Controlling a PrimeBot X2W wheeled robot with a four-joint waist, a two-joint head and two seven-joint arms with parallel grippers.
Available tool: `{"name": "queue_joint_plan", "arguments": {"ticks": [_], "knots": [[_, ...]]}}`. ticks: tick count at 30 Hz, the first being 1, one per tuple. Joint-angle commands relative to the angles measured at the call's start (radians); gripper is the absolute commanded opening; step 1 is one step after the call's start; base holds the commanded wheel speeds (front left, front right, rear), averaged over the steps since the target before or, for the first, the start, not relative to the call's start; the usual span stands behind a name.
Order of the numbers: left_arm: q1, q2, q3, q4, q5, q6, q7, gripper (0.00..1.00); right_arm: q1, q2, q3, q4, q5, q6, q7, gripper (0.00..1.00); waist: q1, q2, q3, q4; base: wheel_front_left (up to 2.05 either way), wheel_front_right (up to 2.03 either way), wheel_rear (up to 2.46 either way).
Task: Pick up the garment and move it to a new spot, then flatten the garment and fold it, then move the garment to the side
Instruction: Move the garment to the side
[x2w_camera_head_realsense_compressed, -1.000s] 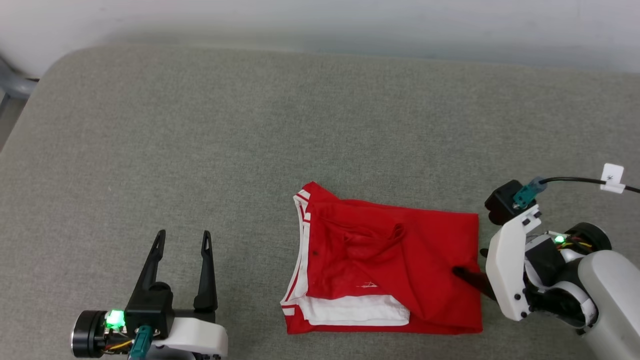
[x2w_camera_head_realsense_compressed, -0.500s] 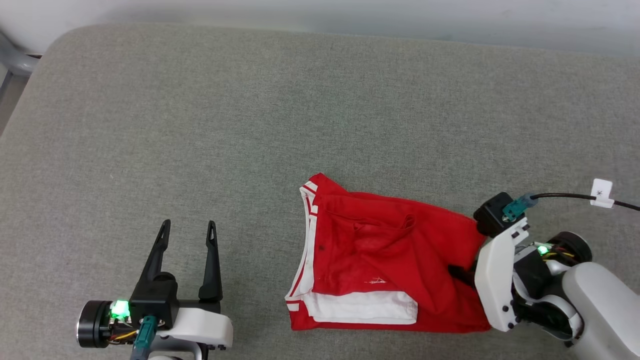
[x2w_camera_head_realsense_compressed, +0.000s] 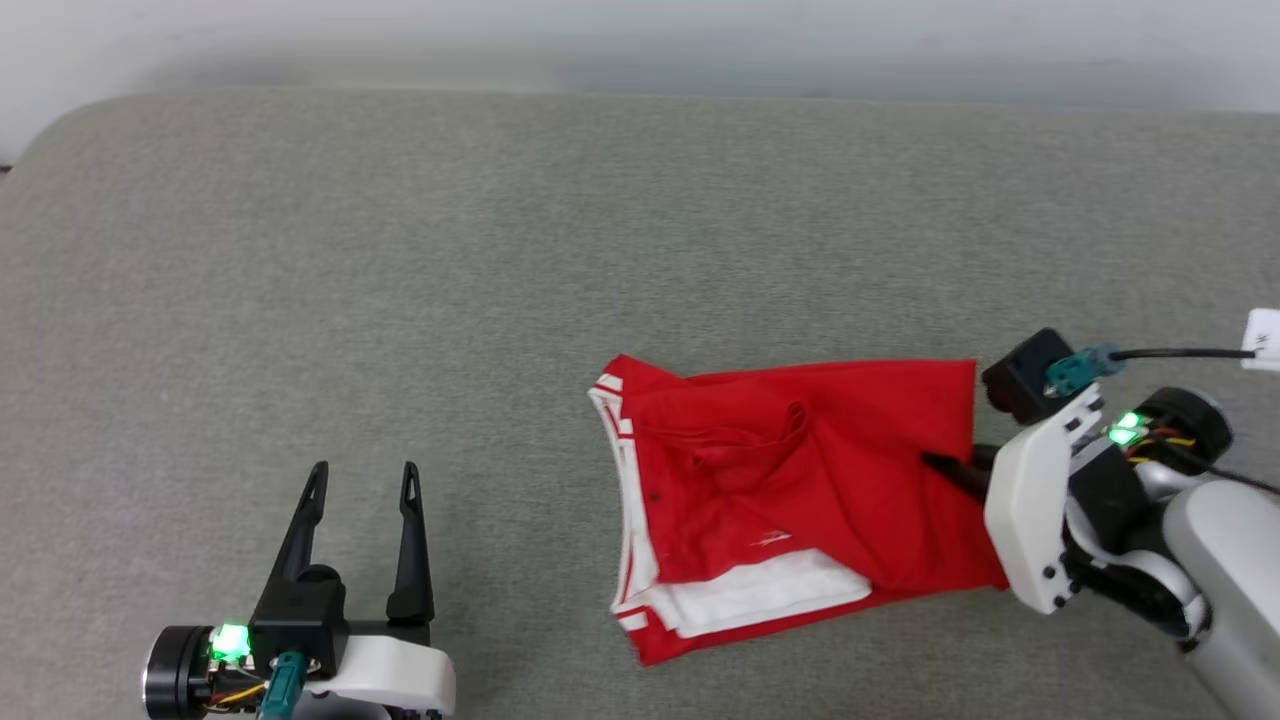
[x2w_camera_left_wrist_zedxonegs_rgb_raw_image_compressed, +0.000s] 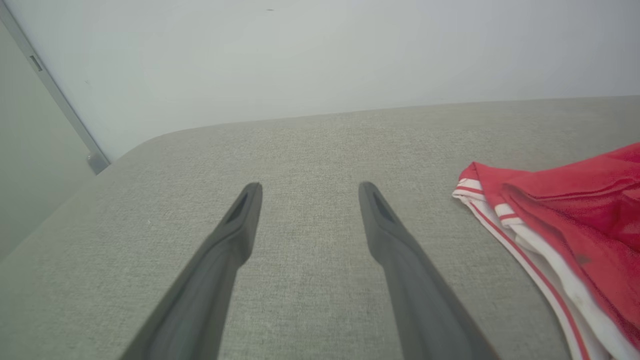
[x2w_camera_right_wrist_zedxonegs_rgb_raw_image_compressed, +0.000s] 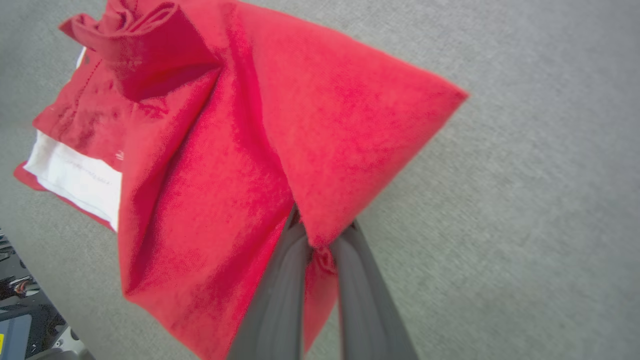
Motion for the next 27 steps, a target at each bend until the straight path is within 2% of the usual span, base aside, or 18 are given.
{"name": "queue_joint_plan", "arguments": {"ticks": [1, 10, 16, 21, 27], "knots": [[0.008, 0.005, 0.001, -0.005, 0.005, 0.002, -0.002, 1.0, -0.02, -0.02, -0.003, -0.007, -0.004, -0.002, -0.01, 0.0, -0.0001, 0.0, -0.013, -0.032, 0.0, 0.0, 0.0], [-0.001, 0.016, 0.013, -0.026, 0.009, 0.004, -0.002, 1.0, -0.088, -0.131, -0.04, -0.05, -0.049, -0.002, -0.013, 0.0, -0.0001, 0.0, 0.004, -0.162, 0.0, 0.0, 0.0], [-0.016, 0.031, 0.009, -0.035, 0.017, 0.003, -0.002, 1.0, -0.101, -0.169, -0.094, -0.047, -0.069, -0.002, -0.01, 0.0, -0.0001, 0.0, 0.016, -0.226, 0.0, 0.0, 0.0], [-0.029, 0.041, 0.012, -0.054, 0.022, 0.009, -0.002, 1.0, -0.109, -0.207, -0.144, -0.02, -0.109, -0.002, -0.008, 0.0, -0.0001, 0.0, 0.049, -0.25, 0.0, 0.0, 0.0], [-0.075, 0.06, -0.002, -0.096, 0.033, 0.004, -0.002, 1.0, -0.126, -0.249, -0.267, 0.063, -0.148, -0.002, -0.015, 0.0, -0.0001, 0.0, 0.137, -0.23, 0.0, 0.0, 0.0]]}}
